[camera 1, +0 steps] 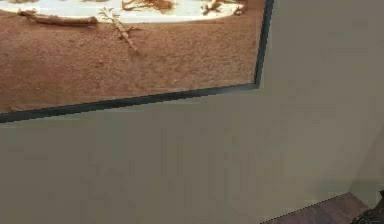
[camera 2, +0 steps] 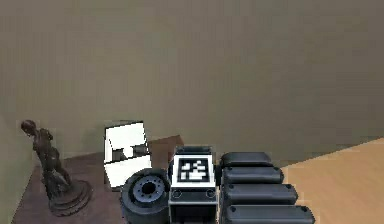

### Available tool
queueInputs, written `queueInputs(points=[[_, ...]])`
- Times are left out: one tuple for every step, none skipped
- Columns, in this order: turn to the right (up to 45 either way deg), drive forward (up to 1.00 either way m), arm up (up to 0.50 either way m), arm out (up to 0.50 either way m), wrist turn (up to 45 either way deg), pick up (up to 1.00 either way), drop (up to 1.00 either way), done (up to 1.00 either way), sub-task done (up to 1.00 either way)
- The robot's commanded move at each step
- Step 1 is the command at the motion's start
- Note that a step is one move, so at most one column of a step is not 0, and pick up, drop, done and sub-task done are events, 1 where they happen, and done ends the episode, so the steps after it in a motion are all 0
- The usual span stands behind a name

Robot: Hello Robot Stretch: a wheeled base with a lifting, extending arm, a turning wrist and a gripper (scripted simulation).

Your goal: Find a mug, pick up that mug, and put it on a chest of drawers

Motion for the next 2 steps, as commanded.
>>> queueInputs(points=[[-6.0, 0.0, 0.0, 0.0, 0.0, 0.0, 0.0, 0.0, 0.0], [0.0, 0.15, 0.0, 0.0, 0.0, 0.0, 0.0, 0.0, 0.0]])
